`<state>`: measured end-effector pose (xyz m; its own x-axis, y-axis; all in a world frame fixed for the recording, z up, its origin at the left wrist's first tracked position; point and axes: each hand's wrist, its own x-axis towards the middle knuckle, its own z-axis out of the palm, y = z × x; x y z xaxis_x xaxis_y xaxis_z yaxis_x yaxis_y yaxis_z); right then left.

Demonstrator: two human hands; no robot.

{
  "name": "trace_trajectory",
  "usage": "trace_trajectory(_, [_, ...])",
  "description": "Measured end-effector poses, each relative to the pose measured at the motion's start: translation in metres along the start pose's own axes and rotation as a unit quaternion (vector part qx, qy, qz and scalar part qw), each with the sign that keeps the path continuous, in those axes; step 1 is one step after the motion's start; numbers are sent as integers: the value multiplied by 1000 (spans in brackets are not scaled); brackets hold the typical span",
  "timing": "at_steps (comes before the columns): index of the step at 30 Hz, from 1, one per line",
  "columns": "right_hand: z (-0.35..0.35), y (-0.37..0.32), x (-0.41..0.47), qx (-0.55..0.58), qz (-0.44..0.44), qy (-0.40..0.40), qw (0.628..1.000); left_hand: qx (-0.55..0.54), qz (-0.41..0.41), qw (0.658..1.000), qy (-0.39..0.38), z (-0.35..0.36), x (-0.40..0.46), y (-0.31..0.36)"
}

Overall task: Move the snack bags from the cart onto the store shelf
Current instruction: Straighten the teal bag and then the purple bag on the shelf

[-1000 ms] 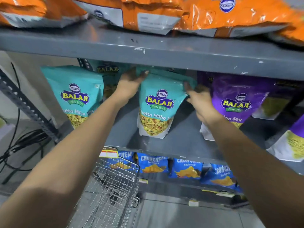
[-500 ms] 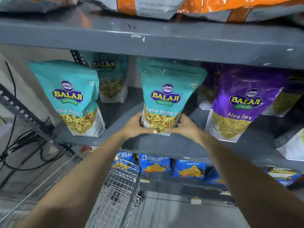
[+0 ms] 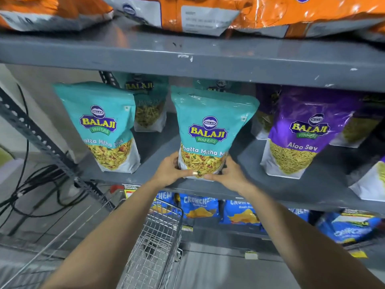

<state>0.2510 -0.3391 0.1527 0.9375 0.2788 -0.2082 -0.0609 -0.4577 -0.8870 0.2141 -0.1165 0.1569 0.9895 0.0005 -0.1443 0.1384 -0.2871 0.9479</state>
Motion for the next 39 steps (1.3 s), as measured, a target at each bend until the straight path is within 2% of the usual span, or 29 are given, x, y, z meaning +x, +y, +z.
trace_trajectory(10, [-2, 1, -9, 7, -10, -7, 1000, -24, -15, 999, 22, 9, -11, -1])
trace_trajectory(12, [-7, 0, -14, 33, -18, -15, 999, -35, -16, 997, 65, 15, -19, 0])
trace_trajectory(13, [-10, 0, -18, 48, -20, -10, 999, -18, 1, 994, 111, 20, -25, 2])
trace_trajectory(14, [-14, 3, -23, 61, -22, 9, 998, 20, 36, 985, 169, 27, -33, 4])
trace_trajectory(16, [-24, 14, -35, 76, -44, 99, 991, 126, 144, 945, 264, 46, -48, 11])
trace_trajectory(17, [-29, 20, -41, 83, -56, 152, 983, 149, 189, 932, 271, 59, -52, 17])
trace_trajectory(19, [-43, 31, -51, 89, -74, 241, 964, 150, 230, 934, 230, 88, -49, 29])
trace_trajectory(23, [-84, 52, -71, 46, -85, 371, 923, 177, 236, 943, 156, 154, -23, 52])
trace_trajectory(25, [-113, 70, -75, 21, -64, 434, 898, 190, 189, 957, 115, 184, -2, 55])
trace_trajectory(27, [-144, 89, -72, -22, -31, 462, 886, 184, 112, 974, 76, 205, 21, 61])
trace_trajectory(29, [-175, 103, -61, -37, 1, 424, 905, 126, 52, 989, 48, 220, 43, 65])
trace_trajectory(30, [-188, 107, -54, -32, 9, 375, 927, 102, 32, 994, 31, 225, 51, 68])
trace_trajectory(32, [-206, 112, -40, 1, 22, 247, 969, 98, 30, 995, -18, 232, 66, 69])
trace_trajectory(34, [-215, 120, -30, 11, 28, 170, 985, 116, 48, 992, -27, 237, 72, 66])
trace_trajectory(39, [-215, 129, -43, 2, 17, 164, 986, 82, 58, 994, 37, 248, 49, 57])
